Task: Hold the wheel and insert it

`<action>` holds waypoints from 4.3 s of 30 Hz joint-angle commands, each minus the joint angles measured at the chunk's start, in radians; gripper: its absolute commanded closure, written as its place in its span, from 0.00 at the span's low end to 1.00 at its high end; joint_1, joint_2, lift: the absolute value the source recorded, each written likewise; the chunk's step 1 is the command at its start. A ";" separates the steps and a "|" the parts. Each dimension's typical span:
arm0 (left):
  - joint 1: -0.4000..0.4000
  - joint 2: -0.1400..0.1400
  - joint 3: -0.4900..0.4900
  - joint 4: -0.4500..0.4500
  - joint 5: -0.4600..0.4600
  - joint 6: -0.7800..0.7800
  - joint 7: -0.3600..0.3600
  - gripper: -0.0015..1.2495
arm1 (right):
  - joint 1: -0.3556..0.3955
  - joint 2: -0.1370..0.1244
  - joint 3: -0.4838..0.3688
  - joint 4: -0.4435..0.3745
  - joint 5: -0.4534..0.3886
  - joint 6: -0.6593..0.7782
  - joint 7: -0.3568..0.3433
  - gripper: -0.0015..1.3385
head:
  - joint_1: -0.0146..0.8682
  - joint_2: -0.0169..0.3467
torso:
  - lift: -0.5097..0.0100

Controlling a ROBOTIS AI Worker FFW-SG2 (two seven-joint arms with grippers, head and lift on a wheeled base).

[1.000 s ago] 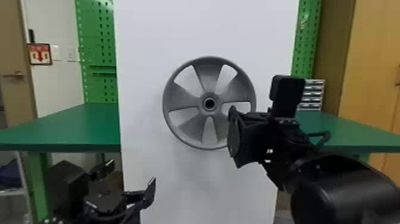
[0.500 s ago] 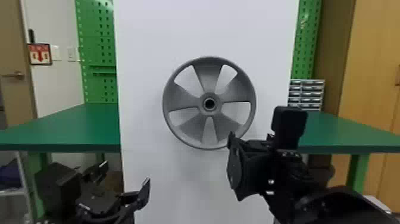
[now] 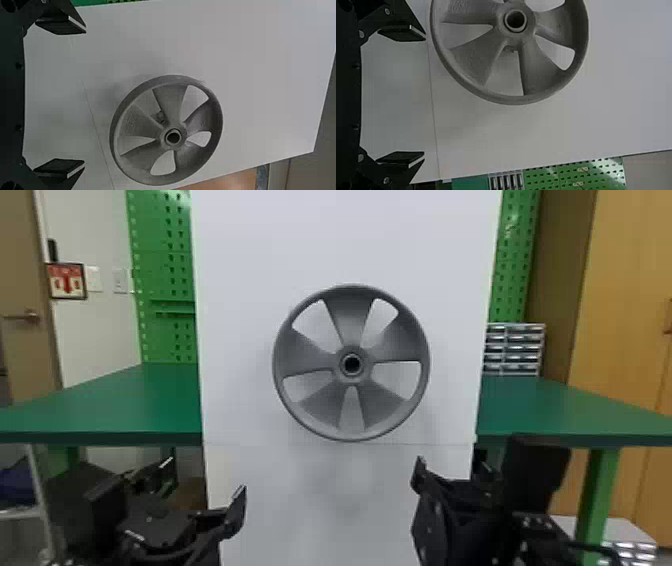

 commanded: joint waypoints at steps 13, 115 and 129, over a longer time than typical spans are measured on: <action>-0.005 -0.004 0.009 -0.002 -0.009 -0.004 0.000 0.08 | 0.215 -0.042 -0.004 0.065 0.042 -0.254 0.047 0.19 | 0.25 0.07 | 0.13; -0.002 -0.012 0.001 0.011 -0.003 -0.041 -0.002 0.08 | 0.351 -0.027 0.003 0.345 0.187 -0.719 0.071 0.19 | 0.25 0.07 | 0.13; -0.001 -0.012 0.000 0.011 0.003 -0.037 0.000 0.08 | 0.353 -0.028 0.008 0.345 0.186 -0.717 0.071 0.19 | 0.25 0.07 | 0.13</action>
